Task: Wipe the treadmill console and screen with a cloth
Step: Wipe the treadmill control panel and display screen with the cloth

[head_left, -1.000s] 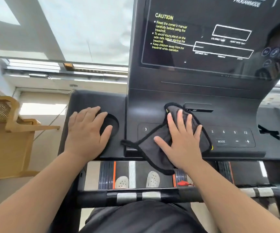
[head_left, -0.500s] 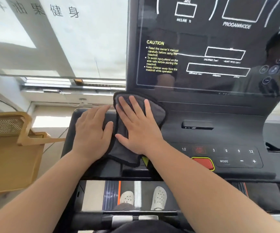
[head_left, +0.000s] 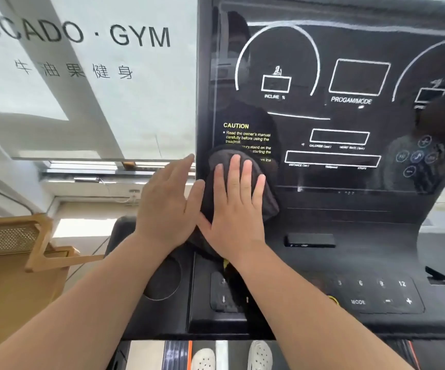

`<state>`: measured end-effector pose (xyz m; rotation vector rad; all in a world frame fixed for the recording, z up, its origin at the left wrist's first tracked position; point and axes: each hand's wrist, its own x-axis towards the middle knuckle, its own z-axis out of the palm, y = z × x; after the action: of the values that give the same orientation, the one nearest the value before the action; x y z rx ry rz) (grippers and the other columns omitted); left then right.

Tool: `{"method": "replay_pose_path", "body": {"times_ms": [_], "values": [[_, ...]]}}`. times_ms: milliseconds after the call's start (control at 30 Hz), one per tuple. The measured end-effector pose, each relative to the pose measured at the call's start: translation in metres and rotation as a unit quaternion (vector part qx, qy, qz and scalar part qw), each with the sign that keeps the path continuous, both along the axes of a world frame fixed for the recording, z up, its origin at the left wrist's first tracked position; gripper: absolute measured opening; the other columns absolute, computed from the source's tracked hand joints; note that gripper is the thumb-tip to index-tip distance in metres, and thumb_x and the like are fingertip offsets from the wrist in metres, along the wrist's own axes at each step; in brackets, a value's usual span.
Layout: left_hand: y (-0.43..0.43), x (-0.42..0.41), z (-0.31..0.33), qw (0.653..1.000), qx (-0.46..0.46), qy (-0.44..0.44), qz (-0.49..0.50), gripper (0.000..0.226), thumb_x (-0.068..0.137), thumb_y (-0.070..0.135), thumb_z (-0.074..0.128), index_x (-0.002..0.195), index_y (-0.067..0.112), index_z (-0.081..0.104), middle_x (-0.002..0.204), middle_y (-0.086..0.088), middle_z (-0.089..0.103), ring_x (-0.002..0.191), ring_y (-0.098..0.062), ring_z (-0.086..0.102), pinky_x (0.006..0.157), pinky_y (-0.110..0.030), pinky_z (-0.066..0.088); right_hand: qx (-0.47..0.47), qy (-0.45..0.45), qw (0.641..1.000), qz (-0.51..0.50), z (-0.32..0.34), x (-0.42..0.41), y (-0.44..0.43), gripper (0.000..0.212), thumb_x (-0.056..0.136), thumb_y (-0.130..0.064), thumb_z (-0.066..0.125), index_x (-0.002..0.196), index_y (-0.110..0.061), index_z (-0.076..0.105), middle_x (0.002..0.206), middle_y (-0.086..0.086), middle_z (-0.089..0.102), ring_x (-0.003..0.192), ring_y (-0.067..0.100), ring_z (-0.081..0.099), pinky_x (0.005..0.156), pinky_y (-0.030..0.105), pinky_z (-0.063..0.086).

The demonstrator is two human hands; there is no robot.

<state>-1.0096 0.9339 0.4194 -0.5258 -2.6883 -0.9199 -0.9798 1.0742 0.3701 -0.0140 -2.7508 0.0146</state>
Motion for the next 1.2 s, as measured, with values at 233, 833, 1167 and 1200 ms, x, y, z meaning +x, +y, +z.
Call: {"method": "replay_pose_path", "body": {"times_ms": [233,833,1167,1200], "values": [[0.014,-0.026,0.022,0.964,0.244,-0.086,-0.068,0.051,0.099,0.043,0.029,0.141,0.026,0.053,0.137,0.009,0.059,0.13,-0.01,0.051,0.112,-0.042,0.04,0.103,0.06,0.986,0.12,0.038,-0.035,0.032,0.091,0.091,-0.07,0.051,0.163,-0.023,0.021,0.173,0.006,0.011,0.157,0.035,-0.003,0.123,0.06,-0.013],[0.0,-0.042,0.019,0.939,0.313,-0.063,-0.132,0.065,0.099,0.071,0.02,0.14,0.034,0.055,0.133,0.019,0.061,0.125,-0.015,0.057,0.1,-0.027,0.045,0.43,0.011,0.787,0.443,0.156,-0.114,0.114,0.08,0.095,-0.066,0.044,0.163,-0.028,0.023,0.172,0.001,0.016,0.159,0.031,0.005,0.126,0.061,-0.005],[-0.005,-0.039,0.014,0.909,0.368,-0.155,-0.116,0.079,0.085,0.088,0.025,0.146,0.041,0.044,0.139,0.016,0.059,0.124,-0.014,0.06,0.1,-0.044,0.047,0.371,0.089,0.863,0.33,0.213,-0.137,0.11,0.084,0.095,-0.077,0.037,0.164,-0.03,0.022,0.172,0.005,0.015,0.158,0.038,0.008,0.125,0.064,0.001],[-0.004,-0.038,0.014,0.91,0.367,-0.155,-0.112,0.079,0.085,0.088,0.024,0.146,0.042,0.044,0.14,0.016,0.058,0.125,-0.014,0.059,0.102,-0.045,0.046,0.341,0.106,0.882,0.306,0.2,-0.129,0.105,0.086,0.094,-0.078,0.039,0.163,-0.029,0.024,0.172,0.006,0.016,0.158,0.04,0.009,0.125,0.065,0.002]]}}
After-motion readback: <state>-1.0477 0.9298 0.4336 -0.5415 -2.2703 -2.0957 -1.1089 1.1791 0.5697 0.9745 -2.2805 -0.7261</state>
